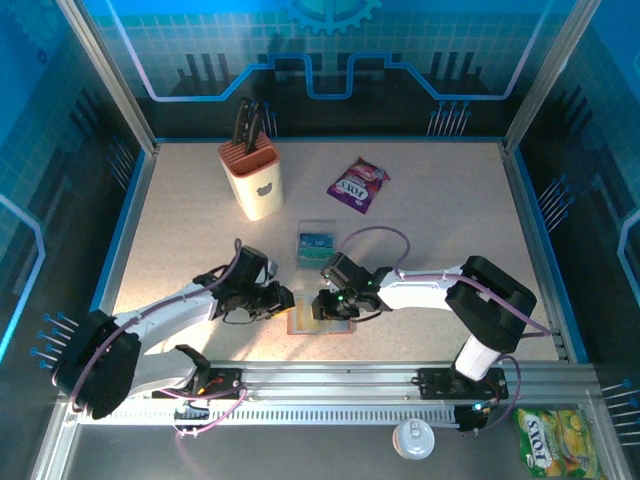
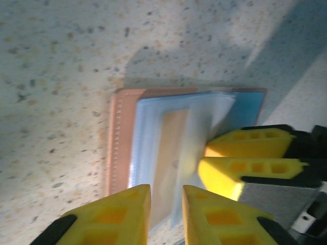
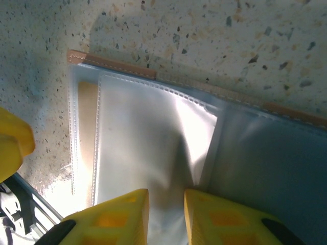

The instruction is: Take the credit cards out of the card holder

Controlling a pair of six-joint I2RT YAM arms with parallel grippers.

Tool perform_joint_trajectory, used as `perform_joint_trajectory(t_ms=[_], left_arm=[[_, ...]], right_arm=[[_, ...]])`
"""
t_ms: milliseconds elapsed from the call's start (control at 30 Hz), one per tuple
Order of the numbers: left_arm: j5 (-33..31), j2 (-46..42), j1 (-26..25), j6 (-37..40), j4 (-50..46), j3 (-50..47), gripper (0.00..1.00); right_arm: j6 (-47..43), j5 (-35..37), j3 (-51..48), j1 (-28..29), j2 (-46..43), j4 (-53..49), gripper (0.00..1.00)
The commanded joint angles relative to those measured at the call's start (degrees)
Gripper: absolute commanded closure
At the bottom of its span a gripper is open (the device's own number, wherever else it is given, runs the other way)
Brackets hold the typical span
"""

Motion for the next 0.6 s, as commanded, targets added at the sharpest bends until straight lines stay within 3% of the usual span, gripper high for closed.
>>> perform_joint_trajectory(t_ms=[0, 400, 567], left_arm=[[4.4, 0.7, 0.4, -5.0, 6.5, -1.9, 0.74], [5.8, 5.2, 0.3, -7.5, 12.7, -4.0, 0.69], [7.5, 8.0, 0.3, -10.3, 19.4, -6.0, 0.69]], right_arm=[[0.2, -1.0, -1.8, -1.0, -0.4, 0.4, 0.73], [0.3, -2.3, -3.1, -1.7, -0.3, 2.9, 0.74], [0.5, -2.8, -3.9, -2.0, -0.5, 4.1, 0.74]])
